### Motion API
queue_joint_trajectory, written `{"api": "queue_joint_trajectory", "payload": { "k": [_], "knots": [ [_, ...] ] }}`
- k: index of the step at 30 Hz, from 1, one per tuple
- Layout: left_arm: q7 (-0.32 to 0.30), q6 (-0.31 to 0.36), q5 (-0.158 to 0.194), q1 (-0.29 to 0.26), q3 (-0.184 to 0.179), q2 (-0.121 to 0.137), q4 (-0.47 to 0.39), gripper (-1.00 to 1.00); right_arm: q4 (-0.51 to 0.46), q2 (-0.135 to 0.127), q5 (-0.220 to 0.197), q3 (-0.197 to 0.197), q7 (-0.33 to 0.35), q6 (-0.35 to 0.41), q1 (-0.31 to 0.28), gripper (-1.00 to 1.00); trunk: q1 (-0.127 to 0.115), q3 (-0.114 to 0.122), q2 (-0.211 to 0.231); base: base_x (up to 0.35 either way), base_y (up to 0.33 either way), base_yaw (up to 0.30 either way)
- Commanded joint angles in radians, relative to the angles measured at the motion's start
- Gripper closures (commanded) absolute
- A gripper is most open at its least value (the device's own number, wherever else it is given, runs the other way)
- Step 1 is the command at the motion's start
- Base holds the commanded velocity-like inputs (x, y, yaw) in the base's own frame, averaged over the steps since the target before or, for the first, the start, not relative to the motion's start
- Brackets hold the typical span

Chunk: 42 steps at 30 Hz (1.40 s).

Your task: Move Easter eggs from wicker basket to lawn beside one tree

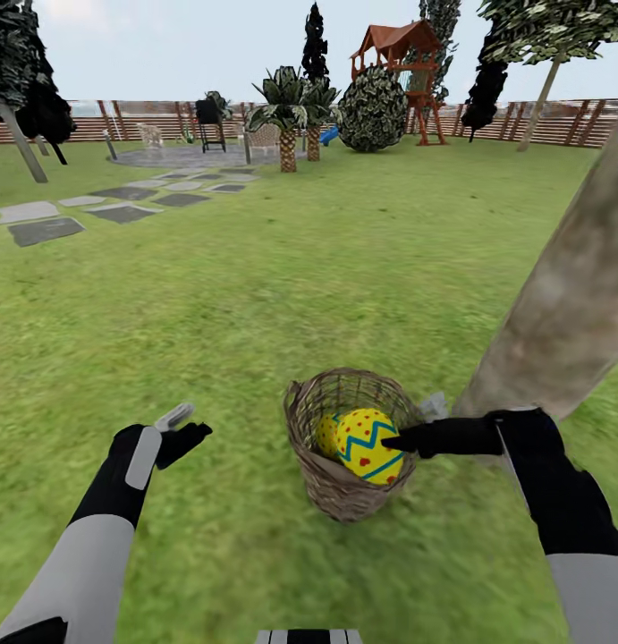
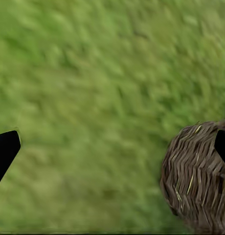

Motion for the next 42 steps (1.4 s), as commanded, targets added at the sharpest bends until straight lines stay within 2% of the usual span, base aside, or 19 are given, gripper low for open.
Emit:
{"api": "queue_joint_trajectory", "payload": {
  "k": [1, 3, 6, 8, 11, 14, 15, 16, 17, 20, 24, 27, 29, 31, 33, 35, 36, 38, 42],
  "knots": [
    [0.008, 0.004, 0.011, 0.0, 0.001, -0.001, -0.003, -1.0, -0.002, 0.002, 0.008, -0.024, 0.011, 0.005, 0.01, 1.0, -0.001, -0.001, 0.0, -0.342, 0.0, 0.0],
    [0.008, 0.004, 0.011, 0.0, 0.001, 0.0, -0.005, -1.0, -0.002, 0.003, -0.02, -0.097, 0.011, 0.003, 0.033, 1.0, -0.001, -0.001, 0.0, -0.342, 0.0, 0.0],
    [0.007, 0.004, 0.011, 0.0, 0.001, 0.004, -0.001, -1.0, -0.005, -0.001, -0.165, -0.168, 0.009, 0.002, 0.082, 1.0, -0.001, -0.001, 0.0, -0.342, 0.0, 0.0],
    [0.007, 0.003, 0.011, 0.0, 0.001, 0.004, 0.0, -1.0, -0.005, 0.0, -0.19, -0.219, 0.009, 0.002, 0.106, 1.0, -0.001, -0.001, 0.0, -0.339, 0.0, 0.0],
    [0.007, 0.0, 0.011, 0.0, 0.001, 0.005, 0.0, -1.0, 0.004, 0.003, -0.198, -0.405, 0.006, 0.002, 0.145, 1.0, -0.001, -0.001, 0.0, -0.12, 0.0, 0.0],
    [0.006, -0.001, 0.011, 0.0, 0.001, 0.005, -0.001, -1.0, 0.008, 0.004, -0.197, -0.506, -0.005, -0.013, 0.191, 1.0, -0.001, -0.001, 0.0, -0.011, 0.0, 0.0],
    [0.006, -0.001, 0.011, 0.0, 0.001, 0.004, -0.001, -1.0, 0.009, 0.006, -0.194, -0.559, -0.012, -0.033, 0.202, 1.0, -0.001, -0.001, 0.0, -0.002, 0.0, 0.0],
    [0.006, -0.001, 0.011, 0.0, 0.001, 0.003, 0.0, -1.0, 0.013, 0.009, -0.181, -0.725, -0.071, -0.066, 0.21, 1.0, -0.001, -0.001, 0.0, 0.0, 0.0, 0.0],
    [0.006, -0.001, 0.011, 0.0, 0.001, 0.003, 0.0, -1.0, 0.024, 0.009, -0.169, -0.744, -0.104, -0.085, 0.21, 1.0, -0.001, -0.001, 0.0, 0.0, 0.0, 0.0],
    [0.006, -0.001, 0.011, 0.0, 0.001, 0.001, 0.0, -1.0, 0.168, 0.009, -0.14, -0.76, -0.284, -0.287, 0.21, 1.0, -0.001, -0.001, 0.0, 0.0, 0.0, 0.0],
    [0.006, -0.001, 0.011, 0.0, 0.001, -0.001, -0.002, -1.0, 0.35, 0.014, -0.142, -0.758, -0.566, -0.506, 0.21, 1.0, -0.001, -0.001, 0.0, 0.0, 0.0, 0.0],
    [0.006, -0.001, 0.011, 0.0, 0.001, -0.001, -0.003, -1.0, 0.446, 0.025, -0.139, -0.752, -0.685, -0.604, 0.207, 1.0, -0.001, -0.001, 0.0, 0.0, 0.0, 0.0],
    [0.005, -0.001, 0.012, 0.0, 0.001, -0.001, -0.004, -1.0, 0.521, 0.027, -0.138, -0.727, -0.757, -0.67, 0.196, 1.0, -0.001, -0.001, 0.0, 0.0, 0.0, 0.0],
    [0.005, -0.001, 0.023, 0.0, 0.001, -0.001, -0.006, -1.0, 0.588, 0.027, -0.14, -0.675, -0.863, -0.748, 0.184, 1.0, -0.001, -0.001, 0.0, 0.0, 0.0, 0.0],
    [0.006, 0.0, 0.086, 0.0, 0.0, 0.001, -0.012, -1.0, 0.681, 0.025, -0.14, -0.631, -0.959, -0.787, 0.131, 1.0, -0.001, -0.001, 0.0, 0.0, 0.0, 0.0],
    [0.006, 0.006, 0.127, 0.0, -0.003, 0.006, -0.037, -1.0, 0.894, 0.02, -0.131, -0.619, -1.055, -0.833, -0.021, 1.0, -0.001, -0.001, 0.0, 0.0, 0.0, 0.0],
    [0.003, 0.008, 0.129, 0.0, -0.004, 0.006, -0.07, -1.0, 0.953, 0.021, -0.113, -0.617, -1.1, -0.913, -0.058, 1.0, -0.001, -0.001, 0.0, 0.0, 0.0, 0.0],
    [-0.031, 0.009, 0.13, 0.0, -0.005, 0.006, -0.118, -1.0, 1.037, 0.025, -0.042, -0.599, -1.171, -1.0, -0.101, 1.0, -0.001, -0.001, 0.0, 0.0, 0.0, 0.0],
    [-0.146, 0.012, 0.131, 0.0, -0.003, 0.006, -0.183, -1.0, 1.133, 0.027, -0.013, -0.59, -1.214, -1.053, -0.174, 1.0, -0.001, -0.001, 0.0, 0.0, 0.0, 0.0]
  ]
}}
